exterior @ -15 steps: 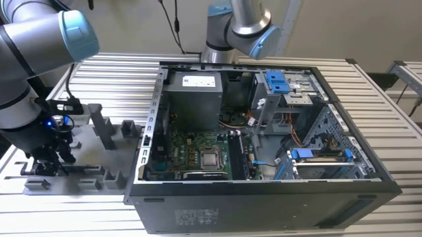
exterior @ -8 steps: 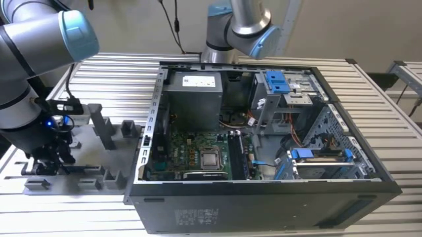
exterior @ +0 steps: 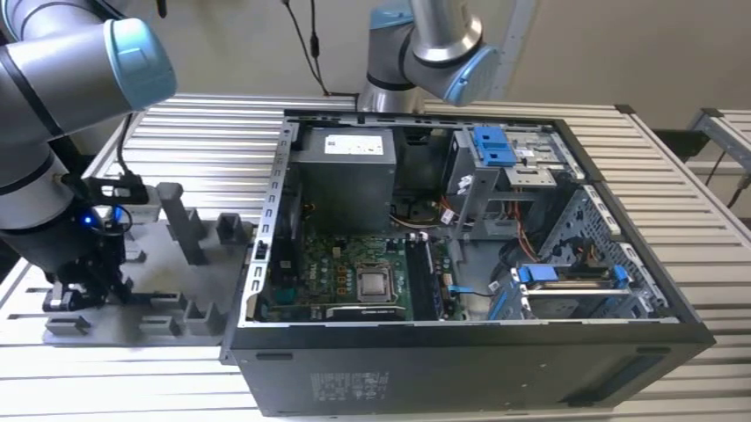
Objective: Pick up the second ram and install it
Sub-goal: 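Pick up the second ram and move it above second insertion slot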
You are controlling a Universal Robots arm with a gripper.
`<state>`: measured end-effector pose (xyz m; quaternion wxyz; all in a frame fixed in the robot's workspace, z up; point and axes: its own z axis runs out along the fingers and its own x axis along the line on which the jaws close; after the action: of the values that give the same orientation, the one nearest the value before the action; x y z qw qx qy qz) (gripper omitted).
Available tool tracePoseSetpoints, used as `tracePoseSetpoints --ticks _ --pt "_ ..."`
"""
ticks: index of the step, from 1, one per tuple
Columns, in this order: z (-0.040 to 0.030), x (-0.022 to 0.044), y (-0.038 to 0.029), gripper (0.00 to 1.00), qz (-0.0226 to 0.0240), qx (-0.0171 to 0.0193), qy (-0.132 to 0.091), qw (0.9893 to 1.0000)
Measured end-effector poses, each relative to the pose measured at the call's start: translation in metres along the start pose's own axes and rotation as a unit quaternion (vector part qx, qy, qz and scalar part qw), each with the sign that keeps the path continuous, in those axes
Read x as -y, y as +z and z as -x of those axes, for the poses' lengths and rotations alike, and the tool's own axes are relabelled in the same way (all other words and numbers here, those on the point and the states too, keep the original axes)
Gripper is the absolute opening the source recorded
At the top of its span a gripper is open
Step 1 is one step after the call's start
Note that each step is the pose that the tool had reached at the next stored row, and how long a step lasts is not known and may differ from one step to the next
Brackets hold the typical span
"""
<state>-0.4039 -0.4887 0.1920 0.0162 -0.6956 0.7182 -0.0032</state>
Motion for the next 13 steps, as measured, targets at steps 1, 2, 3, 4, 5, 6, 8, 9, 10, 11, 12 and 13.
tracePoseSetpoints --ticks 1,2,3,4,5,6,8,9,10,11,12,13 --pt "0.0 0.0 0.0 0.14 0.0 0.0 0.0 1.0" --pt "0.0 0.0 0.0 0.14 0.0 0.0 0.0 1.0" --pt "0.0 0.0 0.0 0.14 0.0 0.0 0.0 1.0" --pt "0.0 0.0 0.0 0.14 0.0 0.0 0.0 1.0" --pt "0.0 0.0 0.0 0.14 0.0 0.0 0.0 1.0" --pt "0.0 0.0 0.0 0.14 0.0 0.0 0.0 1.0" --pt "0.0 0.0 0.0 0.14 0.0 0.0 0.0 1.0" --pt "0.0 0.0 0.0 0.14 0.0 0.0 0.0 1.0" --pt "0.0 0.0 0.0 0.14 0.0 0.0 0.0 1.0" --pt "0.0 0.0 0.0 0.14 0.0 0.0 0.0 1.0" --pt "0.0 0.0 0.0 0.14 0.0 0.0 0.0 1.0" --pt "0.0 0.0 -0.0001 0.14 0.0 0.0 0.0 1.0"
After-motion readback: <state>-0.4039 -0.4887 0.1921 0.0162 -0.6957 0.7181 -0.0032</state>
